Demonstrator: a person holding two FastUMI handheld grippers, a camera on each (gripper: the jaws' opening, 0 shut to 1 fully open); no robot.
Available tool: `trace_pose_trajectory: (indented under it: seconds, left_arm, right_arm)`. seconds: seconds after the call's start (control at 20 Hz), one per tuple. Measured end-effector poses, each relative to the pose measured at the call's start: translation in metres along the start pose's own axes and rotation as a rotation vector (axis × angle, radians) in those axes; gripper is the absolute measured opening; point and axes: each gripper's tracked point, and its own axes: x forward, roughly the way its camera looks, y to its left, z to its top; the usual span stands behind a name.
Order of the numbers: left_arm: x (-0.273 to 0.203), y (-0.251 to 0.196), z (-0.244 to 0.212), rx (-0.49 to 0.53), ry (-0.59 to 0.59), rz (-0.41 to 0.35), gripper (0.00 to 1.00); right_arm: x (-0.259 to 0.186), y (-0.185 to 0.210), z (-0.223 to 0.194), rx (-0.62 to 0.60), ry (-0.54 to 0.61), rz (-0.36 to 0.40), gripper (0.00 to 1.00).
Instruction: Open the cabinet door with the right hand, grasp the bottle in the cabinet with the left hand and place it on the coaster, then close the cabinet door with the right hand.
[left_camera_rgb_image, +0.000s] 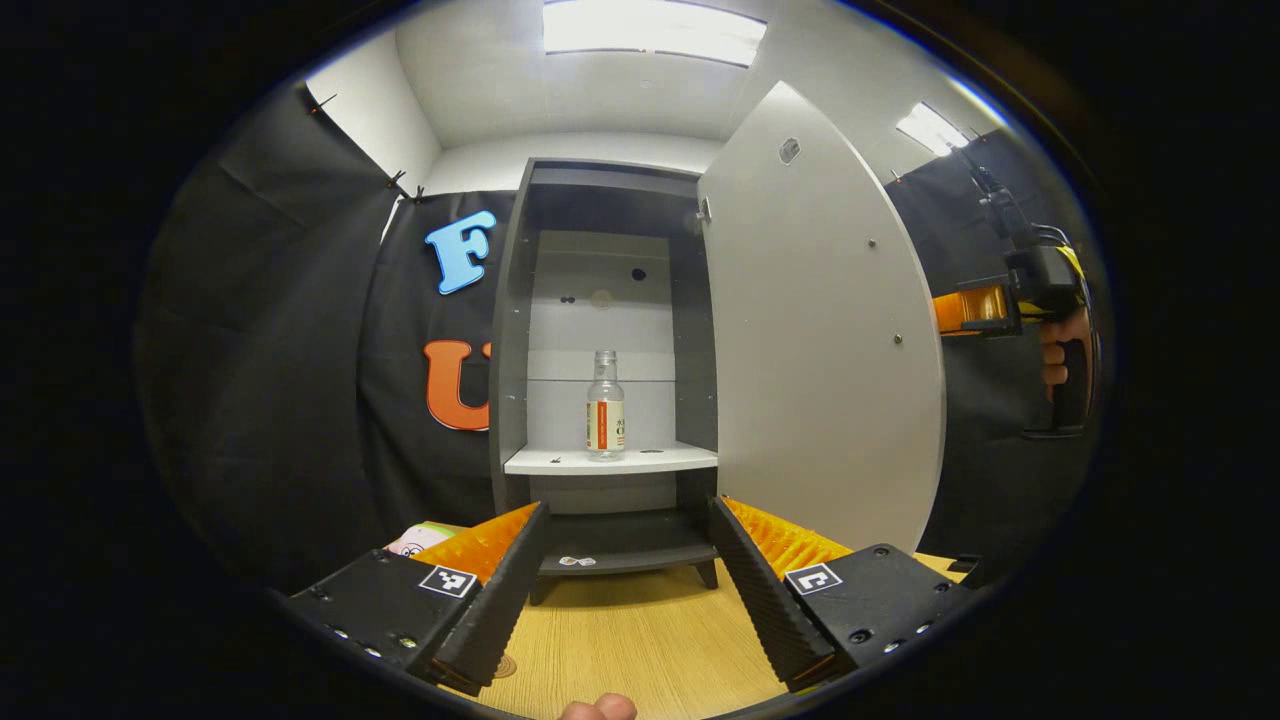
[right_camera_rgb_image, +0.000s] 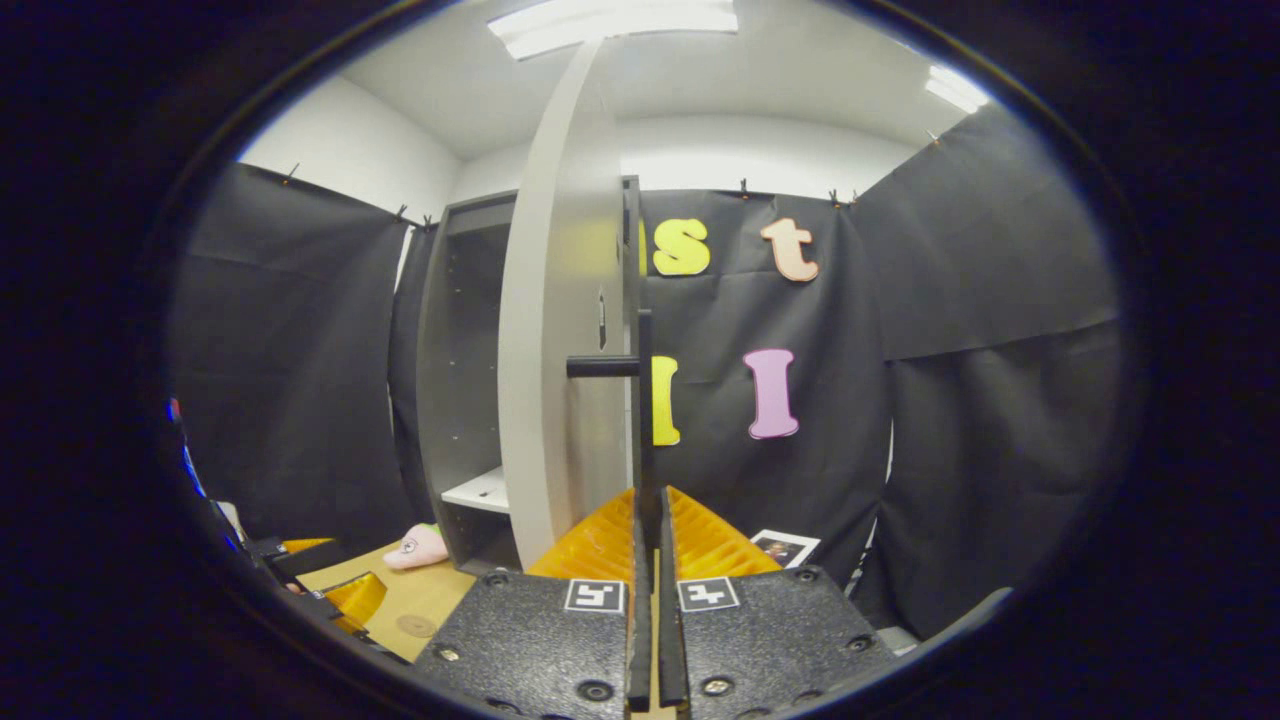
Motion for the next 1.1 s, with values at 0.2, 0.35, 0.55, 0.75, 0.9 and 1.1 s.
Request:
trace_pose_trajectory:
  seconds: [0.2,0.35,0.55,0.75,0.9,1.1]
  left_arm:
    - [0.004,0.002,-0.002,-0.013,0.0,0.01,0.96]
    - [0.005,-0.003,-0.005,-0.028,0.01,0.001,1.0]
    - [0.006,-0.008,-0.007,-0.032,0.014,-0.015,0.96]
    - [0.009,-0.007,-0.005,-0.037,0.017,-0.015,0.96]
    - [0.011,-0.004,0.0,-0.045,0.01,0.001,0.96]
    - [0.015,0.004,0.003,-0.029,0.01,0.023,0.96]
  right_arm:
    - [-0.006,0.001,-0.001,0.017,0.011,0.016,0.07]
    - [-0.008,-0.004,-0.004,0.045,0.012,-0.024,0.07]
    - [-0.009,-0.006,-0.01,0.121,0.023,-0.094,0.06]
    - [-0.015,-0.012,-0.013,0.128,0.035,-0.135,0.1]
    - [-0.01,-0.01,-0.013,0.093,0.029,-0.114,0.25]
    - [-0.012,-0.029,-0.01,0.018,0.023,-0.149,0.63]
